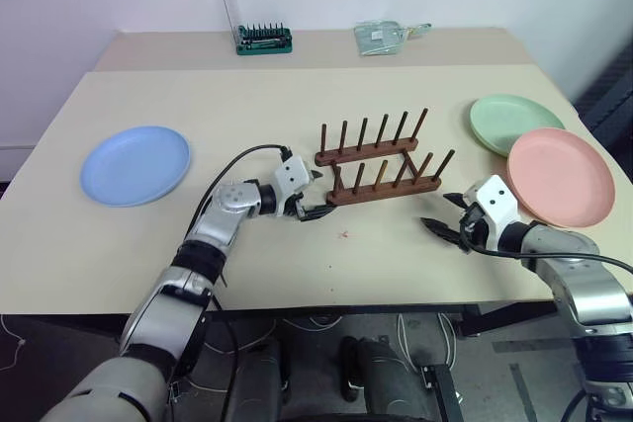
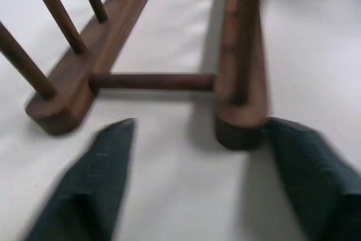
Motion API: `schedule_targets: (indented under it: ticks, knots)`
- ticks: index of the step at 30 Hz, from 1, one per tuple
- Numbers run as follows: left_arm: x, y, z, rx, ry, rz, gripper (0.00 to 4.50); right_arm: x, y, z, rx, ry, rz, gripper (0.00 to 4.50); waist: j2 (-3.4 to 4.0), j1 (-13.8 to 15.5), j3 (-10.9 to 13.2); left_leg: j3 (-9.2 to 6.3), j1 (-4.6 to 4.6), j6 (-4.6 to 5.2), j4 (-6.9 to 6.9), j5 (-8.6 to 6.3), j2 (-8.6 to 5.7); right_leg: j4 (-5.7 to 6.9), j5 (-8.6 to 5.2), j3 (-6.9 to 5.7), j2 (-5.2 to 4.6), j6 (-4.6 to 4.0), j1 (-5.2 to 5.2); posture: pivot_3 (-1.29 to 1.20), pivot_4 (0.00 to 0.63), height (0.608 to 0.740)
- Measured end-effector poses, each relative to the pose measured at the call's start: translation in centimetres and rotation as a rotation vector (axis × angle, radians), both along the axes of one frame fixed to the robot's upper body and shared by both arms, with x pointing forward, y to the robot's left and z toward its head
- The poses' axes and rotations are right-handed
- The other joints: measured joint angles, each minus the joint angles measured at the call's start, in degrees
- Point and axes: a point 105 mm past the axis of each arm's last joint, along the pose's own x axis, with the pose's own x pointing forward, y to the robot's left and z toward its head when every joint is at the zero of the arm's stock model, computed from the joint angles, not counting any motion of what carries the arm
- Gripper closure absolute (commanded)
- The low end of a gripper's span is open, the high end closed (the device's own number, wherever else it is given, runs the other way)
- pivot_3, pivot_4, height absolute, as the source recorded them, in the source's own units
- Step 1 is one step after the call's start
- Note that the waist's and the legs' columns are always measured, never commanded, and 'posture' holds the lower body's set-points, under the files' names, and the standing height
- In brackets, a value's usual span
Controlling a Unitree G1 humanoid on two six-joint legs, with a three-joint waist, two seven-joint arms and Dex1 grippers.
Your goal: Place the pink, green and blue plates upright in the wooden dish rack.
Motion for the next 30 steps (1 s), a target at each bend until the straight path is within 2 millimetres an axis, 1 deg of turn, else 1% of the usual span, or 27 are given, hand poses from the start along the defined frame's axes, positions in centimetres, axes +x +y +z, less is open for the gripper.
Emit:
schedule_targets:
  ticks: [1,2,3,4,7,9,11,12,15,20,22,25,27,30]
  knots:
    - [-0.7,0.5,-0.2,0.003,0.017,0.001,2.82,0.0,-0.2,-0.1,-0.014,0.003,-0.005,3.45,0.01,-0.2,0.0,0.0,0.01,0.0,-0.02,0.0,0.0,0.01,0.0,0.0,0.0,0.0,-0.01,0.0,0.15,0.73]
    - [-1.5,0.8,-0.3,0.007,0.036,-0.004,3.29,0.1,-0.5,-0.2,-0.029,0.009,-0.012,3.91,0.02,-0.3,0.0,-0.01,0.02,0.0,-0.03,0.0,0.0,0.01,-0.01,0.0,0.0,-0.01,0.0,0.0,0.15,0.73]
    - [-2.2,1.0,-0.4,0.013,0.056,-0.014,3.86,0.2,-0.7,-0.4,-0.04,0.015,-0.016,4.46,0.02,-0.4,0.0,-0.01,0.02,0.0,-0.04,0.0,0.0,0.0,-0.01,0.0,-0.01,-0.01,0.0,0.0,0.15,0.73]
    - [-3.1,0.8,-0.5,0.022,0.087,-0.036,4.31,0.3,-1.0,-0.6,-0.049,0.022,-0.025,4.5,0.03,-0.5,0.0,-0.01,0.02,0.0,-0.04,0.0,-0.01,0.0,-0.01,0.0,-0.02,-0.01,0.01,0.0,0.15,0.73]
    - [-5.2,-0.7,-0.6,0.051,0.122,-0.118,4.31,1.0,-0.8,-1.0,-0.077,0.027,-0.019,4.5,0.04,-0.2,0.0,-0.01,0.0,0.0,-0.02,0.0,-0.04,-0.01,-0.02,0.0,-0.08,-0.01,0.02,0.0,0.15,0.73]
    - [-5.4,-2.0,-0.7,0.042,0.13,-0.125,4.31,1.8,-0.5,-0.9,-0.095,0.011,-0.016,4.5,0.04,0.1,0.0,-0.01,0.0,0.0,0.05,0.0,-0.07,-0.02,-0.01,0.0,-0.08,0.0,0.05,0.0,0.15,0.73]
    - [-5.2,-3.6,-0.8,0.041,0.111,-0.111,4.31,2.8,0.0,-0.9,-0.106,-0.01,-0.019,4.5,0.04,0.4,0.0,-0.02,-0.01,0.0,0.11,0.0,-0.08,-0.02,-0.01,0.0,-0.07,0.01,0.07,0.0,0.15,0.73]
    - [-4.7,-4.4,-0.8,0.043,0.095,-0.087,4.31,3.4,0.3,-0.9,-0.118,-0.027,-0.022,4.5,0.02,0.6,0.0,-0.04,-0.01,0.0,0.14,0.0,-0.09,-0.01,-0.01,0.0,-0.06,0.01,0.09,0.0,0.15,0.73]
    - [-3.1,-5.5,-0.6,0.076,0.02,-0.009,4.31,5.3,1.6,-0.9,-0.139,-0.073,-0.036,4.5,0.01,0.6,-0.1,-0.06,0.02,0.01,0.17,0.0,-0.08,0.0,0.0,-0.01,-0.04,0.01,0.14,0.0,0.15,0.73]
    - [0.2,-5.6,-0.4,0.066,-0.043,0.206,4.31,7.4,2.5,-0.9,-0.17,-0.124,-0.071,4.5,-0.01,0.5,-0.2,-0.07,0.07,0.02,0.23,0.0,-0.07,0.09,0.02,-0.01,-0.03,0.04,0.21,0.0,0.15,0.73]
    - [1.6,-5.1,-0.1,0.046,-0.063,0.296,4.31,8.2,2.8,-0.8,-0.181,-0.145,-0.083,4.5,-0.02,0.3,-0.2,-0.07,0.07,0.02,0.24,0.0,-0.07,0.13,0.02,0.0,-0.03,0.04,0.2,0.0,0.15,0.73]
    - [3.4,-4.2,0.2,0.064,-0.108,0.406,4.31,9.2,3.1,-0.7,-0.187,-0.166,-0.107,4.5,-0.02,0.2,-0.2,-0.05,0.09,0.02,0.24,0.0,-0.07,0.2,0.05,0.0,-0.02,0.09,0.18,0.0,0.15,0.73]
    - [4.3,-3.7,0.3,0.057,-0.112,0.459,4.31,9.7,3.3,-0.7,-0.188,-0.176,-0.116,4.5,-0.02,0.0,-0.2,-0.03,0.09,0.02,0.23,0.0,-0.07,0.22,0.09,0.0,-0.02,0.16,0.18,0.0,0.15,0.73]
    - [4.8,-3.3,0.2,0.053,-0.115,0.488,4.31,10.2,3.4,-0.7,-0.188,-0.188,-0.126,4.5,-0.02,-0.1,-0.2,-0.02,0.1,0.02,0.23,0.0,-0.07,0.24,0.11,0.0,-0.03,0.19,0.18,0.0,0.15,0.73]
